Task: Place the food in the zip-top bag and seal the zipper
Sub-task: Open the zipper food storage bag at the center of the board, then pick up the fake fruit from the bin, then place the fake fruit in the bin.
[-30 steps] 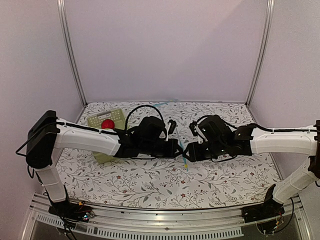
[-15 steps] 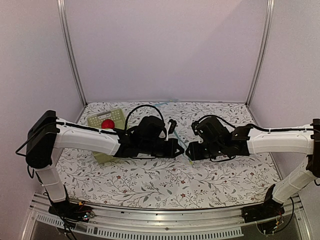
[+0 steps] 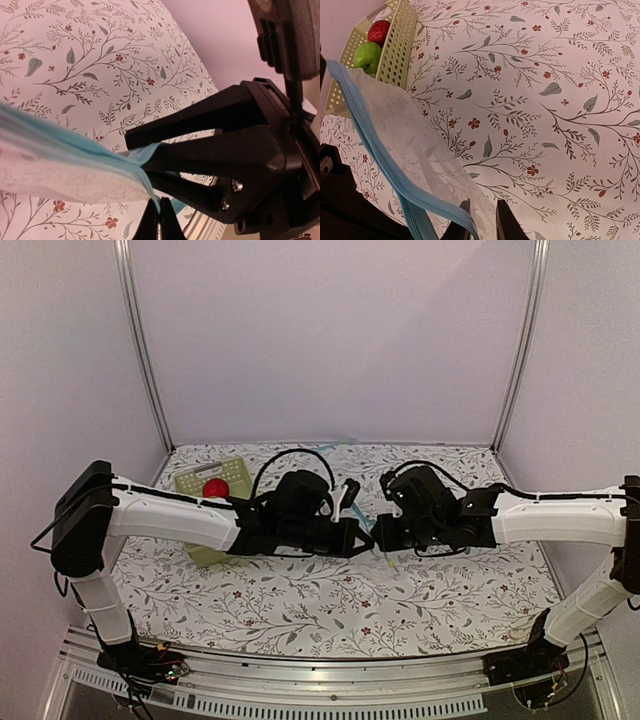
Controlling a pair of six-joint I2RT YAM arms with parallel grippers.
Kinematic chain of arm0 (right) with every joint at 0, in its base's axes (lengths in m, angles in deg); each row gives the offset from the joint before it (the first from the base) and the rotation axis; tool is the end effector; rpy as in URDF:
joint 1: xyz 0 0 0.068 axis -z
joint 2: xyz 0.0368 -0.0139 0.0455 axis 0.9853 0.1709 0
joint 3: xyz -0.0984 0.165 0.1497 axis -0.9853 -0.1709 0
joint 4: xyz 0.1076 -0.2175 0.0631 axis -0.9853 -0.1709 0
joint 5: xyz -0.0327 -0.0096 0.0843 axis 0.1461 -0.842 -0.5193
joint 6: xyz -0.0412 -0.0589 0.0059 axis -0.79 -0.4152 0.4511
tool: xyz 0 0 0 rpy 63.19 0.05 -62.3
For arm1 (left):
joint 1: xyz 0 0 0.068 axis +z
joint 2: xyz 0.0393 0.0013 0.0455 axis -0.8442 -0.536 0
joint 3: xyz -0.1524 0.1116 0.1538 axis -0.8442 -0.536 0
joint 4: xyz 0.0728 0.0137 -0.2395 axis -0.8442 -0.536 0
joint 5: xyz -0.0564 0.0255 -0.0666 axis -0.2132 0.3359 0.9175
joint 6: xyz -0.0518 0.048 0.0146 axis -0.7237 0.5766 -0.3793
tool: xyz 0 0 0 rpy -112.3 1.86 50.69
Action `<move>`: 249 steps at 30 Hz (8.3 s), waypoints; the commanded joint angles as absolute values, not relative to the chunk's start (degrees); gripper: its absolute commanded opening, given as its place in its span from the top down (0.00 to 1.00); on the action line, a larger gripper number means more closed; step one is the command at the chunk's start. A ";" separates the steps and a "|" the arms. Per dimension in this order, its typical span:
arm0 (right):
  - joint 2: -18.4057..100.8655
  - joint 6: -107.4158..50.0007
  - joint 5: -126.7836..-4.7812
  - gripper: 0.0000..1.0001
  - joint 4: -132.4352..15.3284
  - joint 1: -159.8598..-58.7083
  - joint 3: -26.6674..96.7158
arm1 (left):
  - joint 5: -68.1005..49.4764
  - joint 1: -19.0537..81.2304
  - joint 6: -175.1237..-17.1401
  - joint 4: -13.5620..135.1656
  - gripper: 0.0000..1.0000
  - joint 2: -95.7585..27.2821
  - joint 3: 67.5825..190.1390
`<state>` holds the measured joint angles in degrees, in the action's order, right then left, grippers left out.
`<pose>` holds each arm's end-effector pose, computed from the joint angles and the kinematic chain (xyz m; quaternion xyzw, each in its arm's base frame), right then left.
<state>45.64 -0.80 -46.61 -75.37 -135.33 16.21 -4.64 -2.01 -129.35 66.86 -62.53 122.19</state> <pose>0.1965 0.2618 0.1915 -0.1268 0.9148 0.1969 0.3291 0.1960 -0.3606 0.1771 0.1667 0.8463 -0.4521 0.2273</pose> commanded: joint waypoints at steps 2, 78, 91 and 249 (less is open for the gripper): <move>45.57 0.78 -42.09 0.88 -74.48 -135.67 16.78 | -7.15 -1.76 -127.30 63.54 1.00 -58.62 119.88; 43.50 1.35 -44.32 1.00 -72.84 -136.75 16.95 | -27.63 0.08 -125.22 49.91 0.33 -63.31 129.47; 42.59 6.70 -38.58 1.00 -74.91 -136.99 15.90 | -28.85 1.62 -125.72 50.15 0.82 -63.15 130.10; 50.97 -1.60 -54.82 1.00 -79.59 -137.02 27.07 | -26.53 35.53 -116.52 35.86 0.01 -49.03 111.54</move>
<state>50.98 -2.05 -54.57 -79.74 -136.78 25.89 -22.57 35.37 -118.31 39.37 -49.55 109.38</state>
